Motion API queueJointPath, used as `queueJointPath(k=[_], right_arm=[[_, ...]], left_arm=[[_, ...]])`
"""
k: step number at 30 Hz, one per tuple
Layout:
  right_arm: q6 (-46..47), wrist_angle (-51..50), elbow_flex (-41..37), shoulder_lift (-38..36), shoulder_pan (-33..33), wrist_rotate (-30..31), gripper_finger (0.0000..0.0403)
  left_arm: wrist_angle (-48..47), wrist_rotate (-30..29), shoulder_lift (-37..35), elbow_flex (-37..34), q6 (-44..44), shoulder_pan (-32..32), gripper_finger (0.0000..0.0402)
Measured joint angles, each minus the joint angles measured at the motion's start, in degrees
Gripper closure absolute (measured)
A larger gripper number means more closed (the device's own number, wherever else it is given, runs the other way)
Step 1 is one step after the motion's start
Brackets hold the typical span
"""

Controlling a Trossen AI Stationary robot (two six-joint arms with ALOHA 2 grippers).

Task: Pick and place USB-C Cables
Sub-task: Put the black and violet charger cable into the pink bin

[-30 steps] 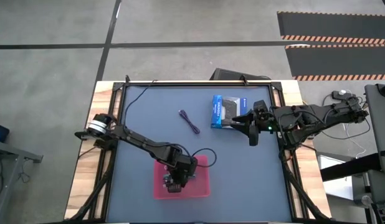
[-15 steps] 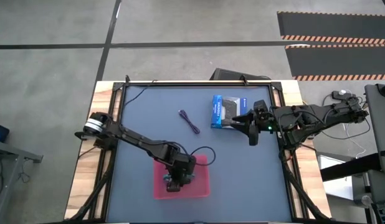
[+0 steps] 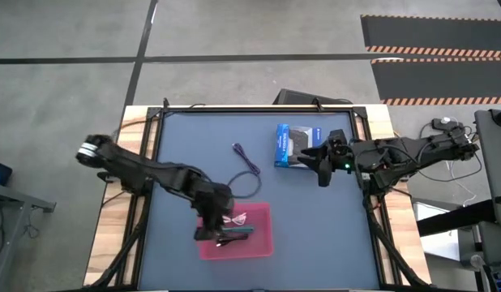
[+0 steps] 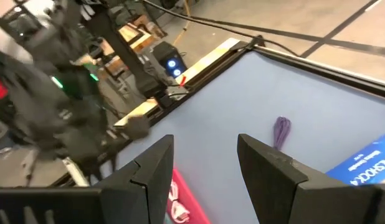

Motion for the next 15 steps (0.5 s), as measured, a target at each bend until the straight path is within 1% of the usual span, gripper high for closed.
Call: queueJointPath(k=[5, 8, 11, 12, 15], right_arm=[[0.65, -0.07, 0.00, 2.35, -0.02, 0.58, 0.0234], [1.80, 0.00, 0.09, 4.10, -0.23, 2.03, 0.0234], [4.51, 0.00, 0.16, 5.62, -1.90, 2.74, 0.0234], [5.20, -0.07, 0.30, 6.10, -2.92, 1.87, 0.0234], [6.64, -0.20, 1.26, 7.95, -6.48, -3.30, 0.0234]], left_arm=[[-2.63, -4.78, -9.14, 0.00, 0.48, 0.23, 0.0318], [-5.22, -10.31, -14.40, 0.00, 0.53, 0.43, 0.0318], [-8.49, -17.30, -18.66, 0.00, 2.03, 0.50, 0.0318], [-9.38, -19.82, -19.74, 0.00, 2.74, 0.53, 0.0318], [-10.62, -25.33, -22.85, 0.00, 4.87, 1.49, 0.0318]])
